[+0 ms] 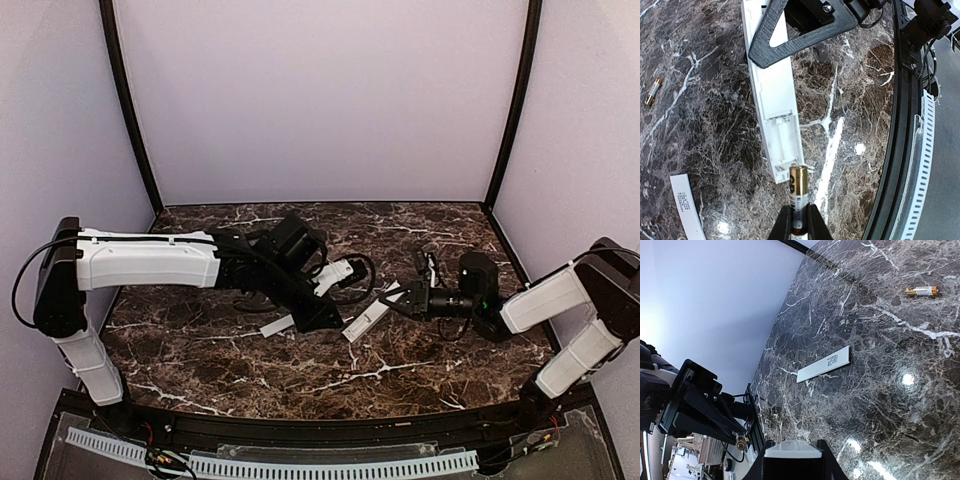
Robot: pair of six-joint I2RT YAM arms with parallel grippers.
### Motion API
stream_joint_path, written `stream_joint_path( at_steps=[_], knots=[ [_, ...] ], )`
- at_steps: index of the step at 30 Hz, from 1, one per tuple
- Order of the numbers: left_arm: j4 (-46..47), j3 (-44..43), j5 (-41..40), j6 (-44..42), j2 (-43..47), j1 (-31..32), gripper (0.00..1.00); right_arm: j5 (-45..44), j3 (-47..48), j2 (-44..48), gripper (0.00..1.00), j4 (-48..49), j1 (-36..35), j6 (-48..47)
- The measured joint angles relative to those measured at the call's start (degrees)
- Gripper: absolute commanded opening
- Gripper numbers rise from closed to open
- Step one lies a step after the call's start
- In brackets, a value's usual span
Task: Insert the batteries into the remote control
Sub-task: Place the remote control without batteries at the center of the board.
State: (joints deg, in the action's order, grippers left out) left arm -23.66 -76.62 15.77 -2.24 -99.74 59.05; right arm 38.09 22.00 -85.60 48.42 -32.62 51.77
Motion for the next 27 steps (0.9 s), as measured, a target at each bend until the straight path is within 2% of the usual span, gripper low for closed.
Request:
stream_joint_path(
  at_steps=[8,21,23,27],
  knots=[
    [-2.84,0.15,0.09,4.83,-2.23,0.02,0.0,-1.07,-0.28,-9.46,0.0,10.01,-4.26,5.79],
    [-3.37,0.28,0.37,8.22,-7.56,0.0,0.0,-4.96,-0.28,-15.43,0.0,15.39,-6.45,9.03],
    [-3.34,0.35,0.39,8.7,-8.17,0.0,0.0,-5.2,-0.31,-16.63,0.06,16.09,-6.51,9.62],
    [-3.3,0.48,0.66,9.2,-8.61,0.0,0.0,-5.64,-0.37,-17.35,0.26,16.24,-7.04,10.05]
  ],
)
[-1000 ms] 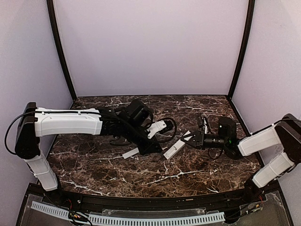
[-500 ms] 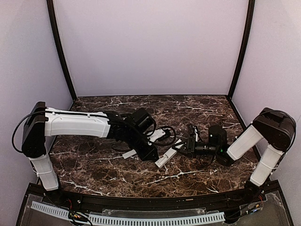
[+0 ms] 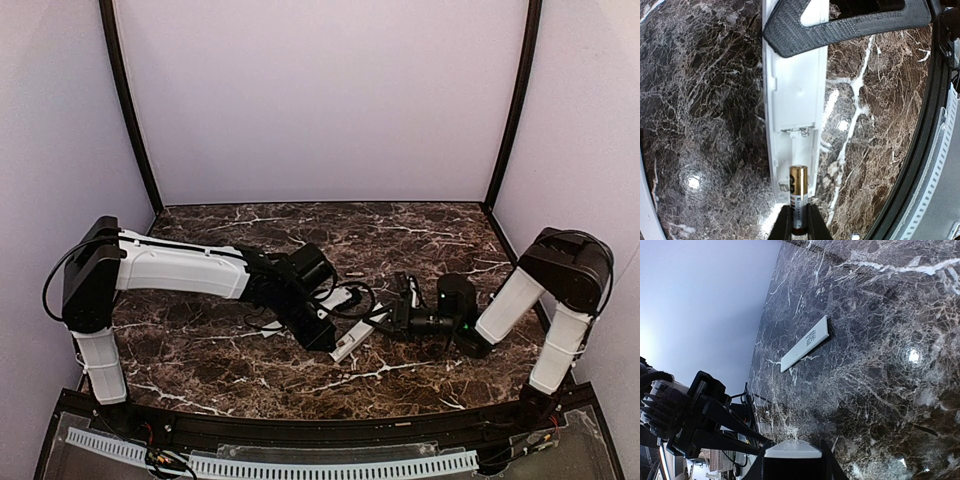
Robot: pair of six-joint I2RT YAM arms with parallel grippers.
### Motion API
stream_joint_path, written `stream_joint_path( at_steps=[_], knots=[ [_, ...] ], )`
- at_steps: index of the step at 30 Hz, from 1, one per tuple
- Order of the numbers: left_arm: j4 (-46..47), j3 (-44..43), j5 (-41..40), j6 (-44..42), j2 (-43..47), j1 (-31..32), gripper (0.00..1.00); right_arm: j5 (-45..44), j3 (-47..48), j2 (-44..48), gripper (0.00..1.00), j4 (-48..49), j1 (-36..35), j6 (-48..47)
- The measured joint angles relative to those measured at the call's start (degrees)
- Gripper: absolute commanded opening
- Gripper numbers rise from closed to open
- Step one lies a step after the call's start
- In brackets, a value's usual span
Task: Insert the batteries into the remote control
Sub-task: Place the remote control without batteries at the center of the board.
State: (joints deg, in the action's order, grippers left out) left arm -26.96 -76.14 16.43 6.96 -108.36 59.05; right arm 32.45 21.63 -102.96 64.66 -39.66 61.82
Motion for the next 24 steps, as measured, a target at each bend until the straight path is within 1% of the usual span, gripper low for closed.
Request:
stream_joint_path(
  at_steps=[2,4,6,7,8,11,12,15,19,24],
  knots=[
    [0.02,0.0,-0.04,0.17,0.0,0.0,0.0,-0.28,-0.11,0.31,0.33,-0.61,-0.17,-0.22],
    [0.02,0.0,-0.15,0.2,0.0,-0.02,0.0,-0.92,-0.42,1.79,0.4,-3.19,-0.31,-0.5],
    [0.02,0.0,-0.28,0.22,0.02,-0.09,0.0,-1.68,-0.7,4.59,0.47,-6.6,-0.48,-1.22],
    [0.02,0.0,-0.35,0.2,0.02,-0.11,0.0,-1.97,-0.81,5.79,0.53,-7.85,-0.59,-1.38],
    [0.0,0.02,-0.44,0.17,0.02,-0.39,0.01,-2.58,-0.94,7.76,0.56,-10.01,-0.74,-2.12],
    [-0.02,0.24,-0.57,0.13,0.15,-0.72,0.0,-3.61,-1.25,12.7,0.82,-15.45,-1.05,-3.39],
    [-0.04,0.28,-0.59,0.09,0.22,-0.83,0.0,-3.93,-1.33,13.9,0.85,-17.03,-1.11,-3.98],
    [-0.13,0.48,-0.57,-0.33,0.5,-1.07,0.0,-4.37,-1.95,17.62,0.87,-22.69,-1.22,-5.62],
    [-0.17,0.57,-0.57,-0.79,1.01,-1.4,0.0,-5.33,-2.25,22.97,0.87,-32.74,-0.57,-8.61],
    [-0.15,0.83,-0.55,-1.33,1.81,-1.64,0.0,-5.55,-2.25,27.28,0.87,-43.71,2.82,-13.51]
  ],
)
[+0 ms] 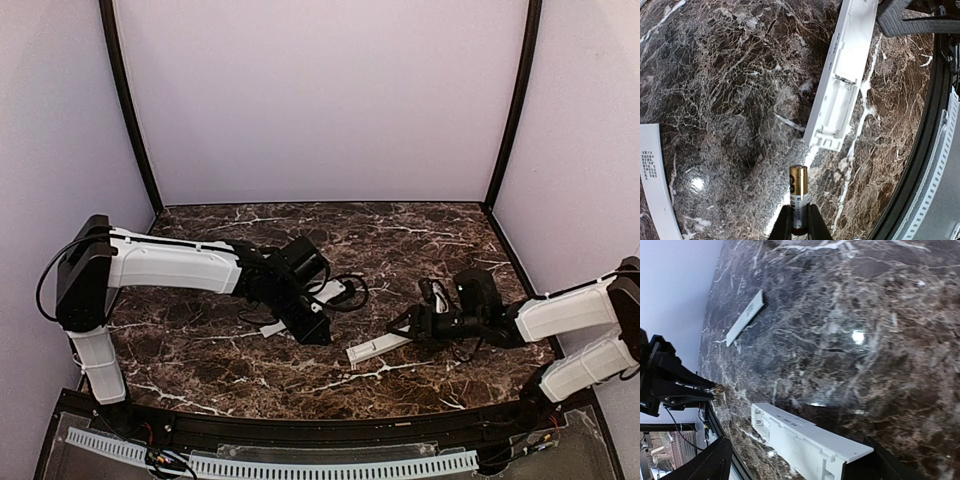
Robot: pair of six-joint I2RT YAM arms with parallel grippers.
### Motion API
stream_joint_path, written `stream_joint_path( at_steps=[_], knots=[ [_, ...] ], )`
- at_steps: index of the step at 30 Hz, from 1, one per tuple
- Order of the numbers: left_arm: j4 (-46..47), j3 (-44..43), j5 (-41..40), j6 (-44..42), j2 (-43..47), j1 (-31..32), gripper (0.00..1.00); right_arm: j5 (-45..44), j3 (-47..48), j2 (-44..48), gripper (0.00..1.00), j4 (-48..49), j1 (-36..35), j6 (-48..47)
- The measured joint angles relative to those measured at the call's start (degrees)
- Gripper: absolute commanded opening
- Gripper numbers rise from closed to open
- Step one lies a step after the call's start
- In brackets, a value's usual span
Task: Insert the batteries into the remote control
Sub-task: Place the remote control without batteries at the center of the board, then move the remote control without batteries to the center of the board.
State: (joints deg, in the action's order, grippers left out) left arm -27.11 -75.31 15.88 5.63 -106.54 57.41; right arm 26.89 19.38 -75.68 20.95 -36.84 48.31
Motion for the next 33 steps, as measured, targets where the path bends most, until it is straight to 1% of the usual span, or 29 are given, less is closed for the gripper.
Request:
stream_joint_path(
  at_steps=[5,12,14,16,19,23,26,29,33],
  knots=[
    [-0.02,0.33,-0.15,-0.79,0.66,-0.04,0.0,-0.83,1.68,0.31,0.88,-9.9,2.58,-6.23],
    [-0.02,0.37,-0.2,-1.18,0.7,-0.17,0.0,-5.38,5.38,0.52,0.87,-18.25,2.69,-11.39],
    [-0.02,0.37,-0.17,-1.38,0.7,-0.26,0.0,-7.45,6.16,0.98,0.84,-20.92,2.73,-12.94],
    [-0.02,0.37,-0.17,-1.57,0.7,-0.26,0.0,-8.59,6.75,1.07,0.77,-22.75,2.73,-14.38],
    [0.02,0.46,-0.13,-1.97,0.72,-0.26,0.0,-8.02,6.86,0.92,0.71,-23.61,2.47,-15.63],
    [0.33,1.73,0.26,-3.1,1.11,-0.26,0.0,-5.35,7.21,-0.87,0.67,-22.29,0.59,-15.69],
    [0.37,3.17,0.7,-4.94,1.95,-0.26,0.0,-3.08,7.82,-3.02,0.66,-20.22,-0.83,-14.58],
    [0.31,4.09,0.96,-7.21,3.17,-0.26,0.0,-1.9,8.07,-4.48,0.66,-18.01,-2.6,-12.26],
    [0.13,4.59,1.09,-10.56,5.33,-0.26,0.0,-0.11,8.07,-6.01,0.63,-15.13,-5.84,-8.59]
  ],
)
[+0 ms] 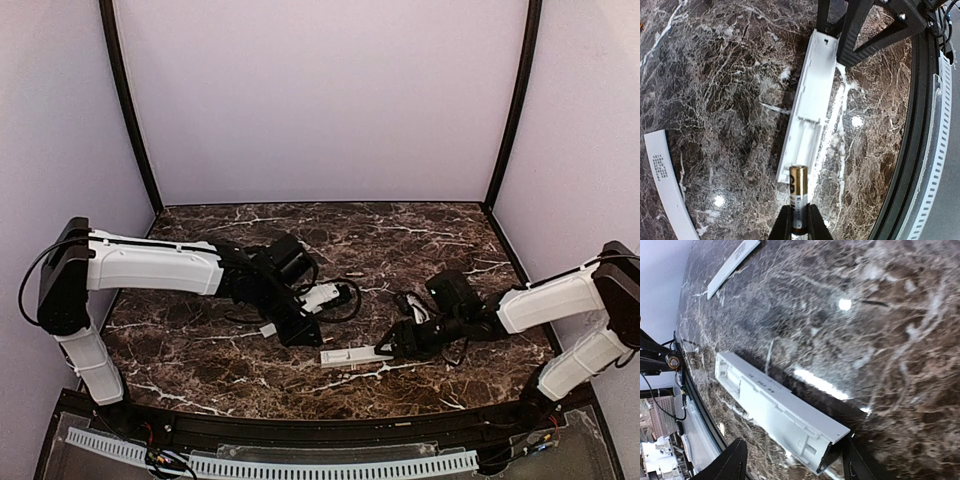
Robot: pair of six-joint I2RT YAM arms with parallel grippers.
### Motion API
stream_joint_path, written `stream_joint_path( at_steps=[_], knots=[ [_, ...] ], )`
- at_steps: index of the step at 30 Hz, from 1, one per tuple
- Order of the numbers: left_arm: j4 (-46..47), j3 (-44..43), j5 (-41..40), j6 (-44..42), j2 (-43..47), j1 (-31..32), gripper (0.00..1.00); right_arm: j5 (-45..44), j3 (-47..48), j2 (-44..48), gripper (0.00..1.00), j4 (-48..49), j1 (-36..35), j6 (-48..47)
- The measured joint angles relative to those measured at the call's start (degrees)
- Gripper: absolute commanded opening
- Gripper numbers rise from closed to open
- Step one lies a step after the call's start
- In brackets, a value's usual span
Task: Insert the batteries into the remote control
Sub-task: Move the remote control without batteries to the center of the board.
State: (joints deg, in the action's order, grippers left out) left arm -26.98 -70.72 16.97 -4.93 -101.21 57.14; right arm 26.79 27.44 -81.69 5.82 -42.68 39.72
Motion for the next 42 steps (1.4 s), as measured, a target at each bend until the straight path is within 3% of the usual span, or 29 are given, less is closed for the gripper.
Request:
stream_joint_path(
  at_steps=[8,16,22,36,42],
  knots=[
    [-0.79,1.03,0.22,-5.68,1.81,0.0,0.0,3.72,-0.52,-0.11,0.71,1.16,-4.94,0.52],
    [-3.28,3.28,0.57,-16.0,3.08,0.02,0.0,-3.78,-4.55,14.14,0.77,1.9,-4.98,-16.2],
    [-6.71,1.36,1.29,-23.28,2.75,0.0,0.01,-4.79,-6.4,13.57,0.77,7.02,-5.05,-28.94],
    [-7.45,0.63,2.34,-34.86,1.64,0.02,0.01,-4.31,-5.66,-0.59,0.61,13.75,-7.23,-42.42],
    [-7.39,0.68,2.12,-36.92,1.57,0.02,0.01,-4.46,-3.93,-4.94,0.46,14.91,-8.81,-45.09]
  ],
)
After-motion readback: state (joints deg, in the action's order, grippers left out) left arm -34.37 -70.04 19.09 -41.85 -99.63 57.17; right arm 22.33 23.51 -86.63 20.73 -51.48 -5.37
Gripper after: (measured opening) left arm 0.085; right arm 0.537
